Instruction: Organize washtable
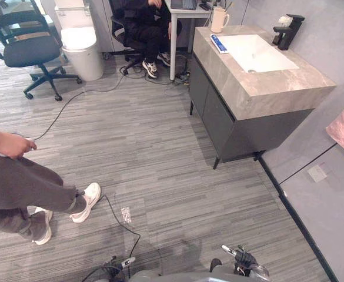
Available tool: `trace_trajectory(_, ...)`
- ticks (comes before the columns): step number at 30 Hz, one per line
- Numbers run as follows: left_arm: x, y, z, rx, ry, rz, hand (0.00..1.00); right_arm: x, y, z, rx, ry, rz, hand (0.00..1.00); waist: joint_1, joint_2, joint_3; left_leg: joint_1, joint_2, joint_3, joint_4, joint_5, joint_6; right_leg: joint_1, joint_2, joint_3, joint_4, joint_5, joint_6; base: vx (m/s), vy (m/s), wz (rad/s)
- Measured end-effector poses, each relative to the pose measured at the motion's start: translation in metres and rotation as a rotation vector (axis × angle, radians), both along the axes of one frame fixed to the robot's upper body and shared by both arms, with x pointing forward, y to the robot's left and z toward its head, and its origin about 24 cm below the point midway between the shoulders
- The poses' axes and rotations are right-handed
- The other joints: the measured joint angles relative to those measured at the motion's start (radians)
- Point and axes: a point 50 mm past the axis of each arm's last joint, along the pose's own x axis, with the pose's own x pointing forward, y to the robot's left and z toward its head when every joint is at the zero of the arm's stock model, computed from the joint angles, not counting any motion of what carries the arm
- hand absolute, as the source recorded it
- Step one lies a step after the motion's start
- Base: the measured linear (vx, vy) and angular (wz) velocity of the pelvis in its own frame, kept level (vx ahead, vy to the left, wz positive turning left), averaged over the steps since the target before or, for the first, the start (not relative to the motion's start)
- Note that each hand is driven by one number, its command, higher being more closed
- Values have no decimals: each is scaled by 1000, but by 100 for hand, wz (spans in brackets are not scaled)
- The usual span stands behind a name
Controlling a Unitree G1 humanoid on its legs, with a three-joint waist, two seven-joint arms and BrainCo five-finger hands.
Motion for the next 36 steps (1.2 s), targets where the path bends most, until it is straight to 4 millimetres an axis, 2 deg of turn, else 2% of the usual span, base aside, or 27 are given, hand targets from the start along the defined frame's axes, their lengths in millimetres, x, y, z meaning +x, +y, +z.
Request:
trace_trajectory(3,-8,3,-2,8,36,4,0,0,2,-2,8,29,15,0,2,-14,-8,20,1,8,-57,35,-8,-1,10,8,-23,-1,0,-59,-100,-12)
trace_trajectory(7,-9,4,-2,2,27,56,0,4,1,-1,0,24,32,0,6,-15,-3,76,26,19,-145,76,-21,0,39,27,-20,-17,-5,-46,-125,-16)
trace_trajectory(11,-9,2,-2,-9,22,84,0,3,-1,-1,-3,28,26,0,6,-20,0,81,26,-7,-169,85,-18,5,33,2,-14,-31,13,-17,-30,15)
trace_trajectory(13,-8,5,-1,-1,15,81,0,1,-1,-1,-1,30,21,0,6,-35,6,79,10,-41,-159,81,-13,4,5,-26,35,-69,31,28,47,56)
trace_trajectory(15,-5,10,1,13,5,76,0,-2,2,-2,11,35,5,0,7,-60,16,66,-28,-91,-117,58,10,6,-51,-67,116,-124,76,58,77,79)
trace_trajectory(16,-4,11,1,16,1,74,0,-3,2,-2,15,36,-13,0,9,-67,19,63,-41,-103,-101,45,18,9,-71,-80,148,-133,86,101,83,79)
trace_trajectory(17,-1,11,2,-1,-15,61,0,-7,-1,-3,14,41,-43,0,13,-68,30,61,-51,-137,-70,14,42,-3,-98,-77,239,-133,97,84,110,71)
trace_trajectory(18,3,9,3,6,-38,46,0,-5,3,-3,30,29,-65,0,27,-62,39,64,-46,-160,-45,-7,48,-38,-102,-60,348,-117,92,60,118,85)
trace_trajectory(19,7,9,5,21,-56,39,0,-5,0,-2,21,18,-79,0,27,-52,50,72,-26,-194,-20,-26,54,-94,-96,-42,495,-83,67,10,66,77)
trace_trajectory(20,8,8,5,16,-59,64,0,-9,-2,-3,22,22,-101,0,30,-51,48,77,1,-219,2,-56,64,-137,-54,4,577,-127,51,8,-13,69)
trace_trajectory(21,7,8,5,13,-57,77,0,-9,-2,-3,25,21,-111,0,30,-48,47,76,15,-230,10,-69,62,-150,-26,13,581,-160,41,62,-72,46)
trace_trajectory(22,6,8,4,10,-56,96,0,-9,-2,-2,29,16,-123,0,30,-47,47,76,33,-239,10,-80,55,-178,18,28,571,-191,32,124,-141,31)
trace_trajectory(24,6,8,3,1,-43,117,0,-8,-6,-2,37,2,-185,0,22,-40,51,80,63,-271,-9,-105,48,-249,94,28,461,-202,17,79,-248,26)
trace_trajectory(25,10,6,3,-5,-42,112,0,-6,-11,-1,38,-14,-227,0,14,-27,60,97,84,-283,-34,-113,40,-284,127,27,361,-190,9,-23,-256,24)
trace_trajectory(26,13,5,3,-8,-48,111,0,-5,-13,0,37,-17,-246,0,5,-21,65,112,95,-289,-56,-115,38,-296,138,27,303,-170,4,13,-269,48)
trace_trajectory(27,19,2,4,-13,-62,104,0,-7,-17,0,30,-15,-258,0,-14,-8,75,155,115,-314,-104,-127,41,-313,140,27,214,-89,-9,274,-311,64)
trace_trajectory(28,24,-6,3,-35,-67,98,0,-12,-28,1,8,-7,-284,0,-33,29,80,192,157,-338,-124,-146,45,-302,165,0,275,-92,-65,407,-303,65)
trace_trajectory(29,29,-11,2,-51,-74,92,0,-13,-31,1,3,-8,-294,0,-33,49,78,191,171,-338,-103,-135,24,-312,171,-14,315,-135,-66,625,-327,39)
trace_trajectory(30,36,-21,3,-83,-97,80,0,-13,-33,2,2,-13,-317,0,-33,48,78,174,166,-332,-23,-130,-2,-330,169,-14,409,-202,-95,609,-298,14)
trace_trajectory(31,38,-30,2,-108,-106,78,0,-15,-33,1,7,-12,-334,0,-38,53,75,155,166,-332,84,-127,-47,-303,180,-29,451,-263,-128,608,-311,11)
trace_trajectory(32,39,-32,2,-117,-110,85,0,-15,-30,1,13,-12,-334,0,-42,54,75,129,161,-331,178,-122,-88,-277,189,-32,454,-295,-132,501,-243,25)
trace_trajectory(33,39,-31,3,-113,-124,90,0,-15,-29,1,18,-17,-342,0,-61,56,77,8,135,-323,508,-64,-212,-212,206,-49,439,-339,-145,437,-177,28)
trace_trajectory(34,43,-30,5,-112,-144,90,0,-11,-27,1,21,-21,-333,0,-56,63,85,-131,107,-308,867,18,-305,-132,230,-59,410,-359,-175,428,-159,12)
trace_trajectory(35,46,-29,7,-112,-161,98,0,-10,-28,1,17,-22,-320,0,-48,68,89,-189,95,-289,1015,27,-303,-92,244,-52,393,-365,-186,399,-106,-31)
trace_trajectory(36,50,-25,10,-103,-197,111,0,-2,-28,3,7,-33,-275,0,-24,61,100,-288,75,-225,1210,26,-299,-11,258,-31,358,-374,-202,256,-28,-50)
